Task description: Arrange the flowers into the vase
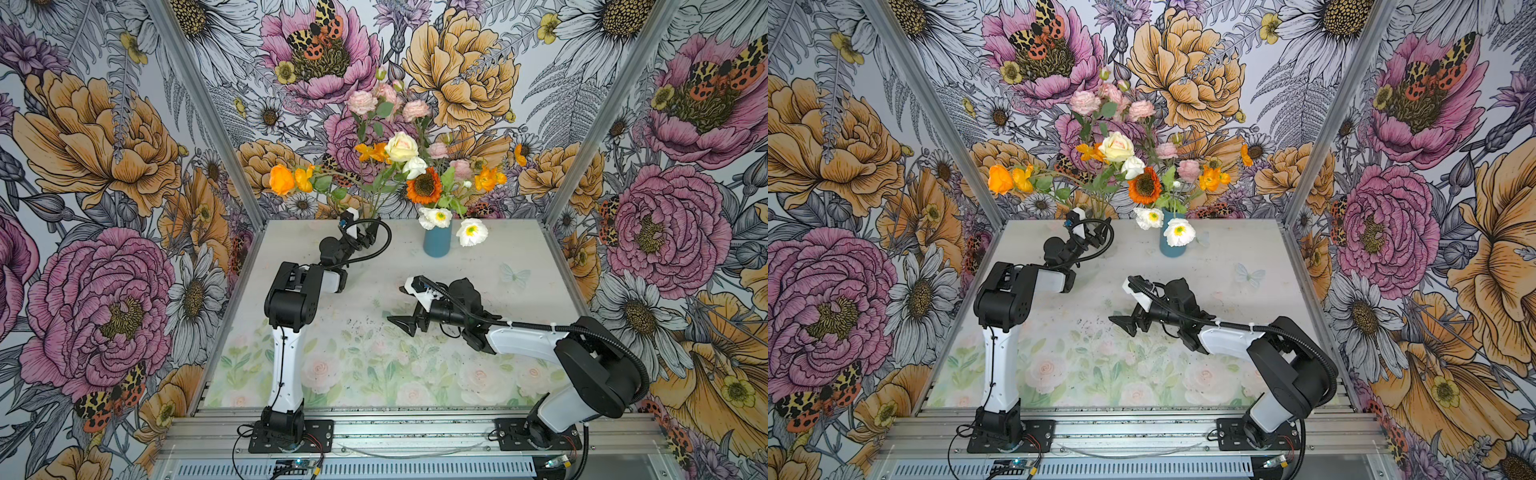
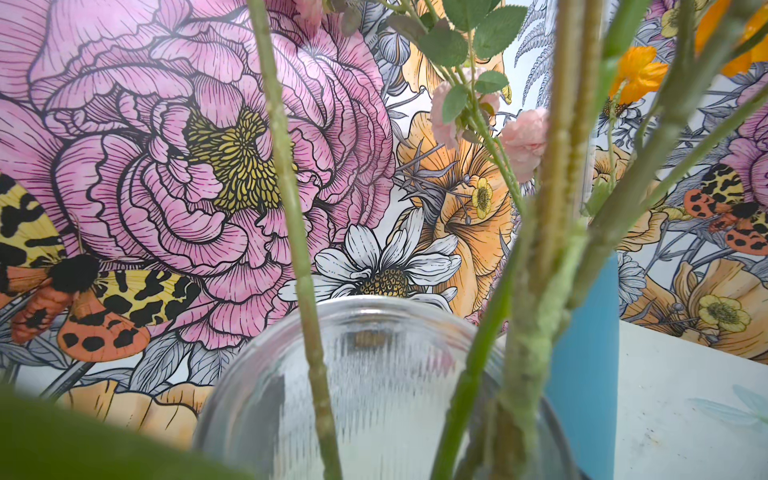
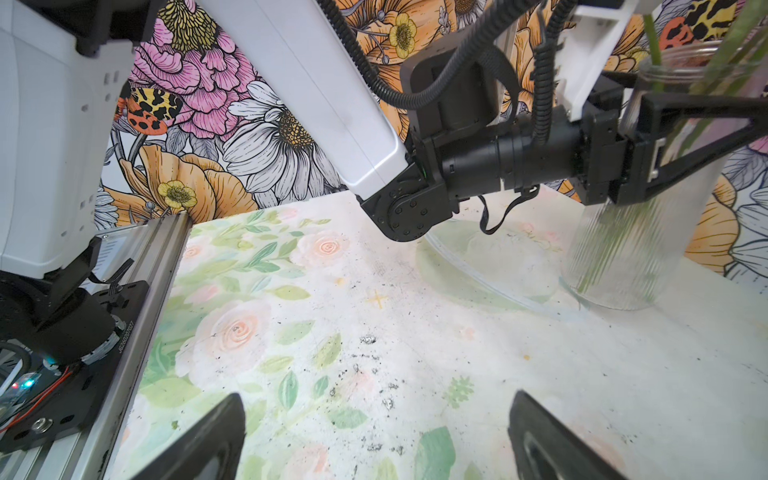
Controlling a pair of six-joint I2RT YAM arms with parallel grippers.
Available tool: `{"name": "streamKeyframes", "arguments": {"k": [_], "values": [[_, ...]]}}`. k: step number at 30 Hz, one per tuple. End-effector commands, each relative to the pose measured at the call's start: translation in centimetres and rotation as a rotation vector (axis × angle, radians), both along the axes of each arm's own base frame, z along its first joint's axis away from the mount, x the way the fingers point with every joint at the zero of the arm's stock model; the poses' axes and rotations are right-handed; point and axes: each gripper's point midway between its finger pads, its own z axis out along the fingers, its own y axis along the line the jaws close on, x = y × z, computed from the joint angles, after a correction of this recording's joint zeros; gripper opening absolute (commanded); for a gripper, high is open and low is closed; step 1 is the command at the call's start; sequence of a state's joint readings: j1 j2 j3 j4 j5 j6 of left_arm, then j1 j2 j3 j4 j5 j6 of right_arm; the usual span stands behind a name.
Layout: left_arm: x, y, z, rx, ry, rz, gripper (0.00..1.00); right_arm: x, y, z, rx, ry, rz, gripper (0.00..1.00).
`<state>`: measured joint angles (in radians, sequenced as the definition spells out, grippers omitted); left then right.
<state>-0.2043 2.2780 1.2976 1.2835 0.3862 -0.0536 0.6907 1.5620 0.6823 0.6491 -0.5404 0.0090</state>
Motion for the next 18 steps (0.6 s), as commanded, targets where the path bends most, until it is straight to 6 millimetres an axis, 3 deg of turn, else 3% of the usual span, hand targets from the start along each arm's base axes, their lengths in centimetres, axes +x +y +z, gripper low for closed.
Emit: {"name": "streamKeyframes", "arguments": {"k": [1, 8, 18], "values": [[-0.8, 0.6, 4.8, -0.040, -0.173, 0.006, 0.28, 0.3, 0.0, 0.5, 0.023, -0.037, -0.028, 0.99], [-0.2, 0.4, 4.1, -0.049, -0.162, 0.013, 0.28, 1.0, -0.8, 0.4, 0.046, -0.055, -0.082, 0.99], [0.9, -1.5, 3.0, 0.034, -0.125, 0.016, 0.29, 0.9, -0.6, 0.3, 0.063, -0.046, -0.068, 1.00]]}}
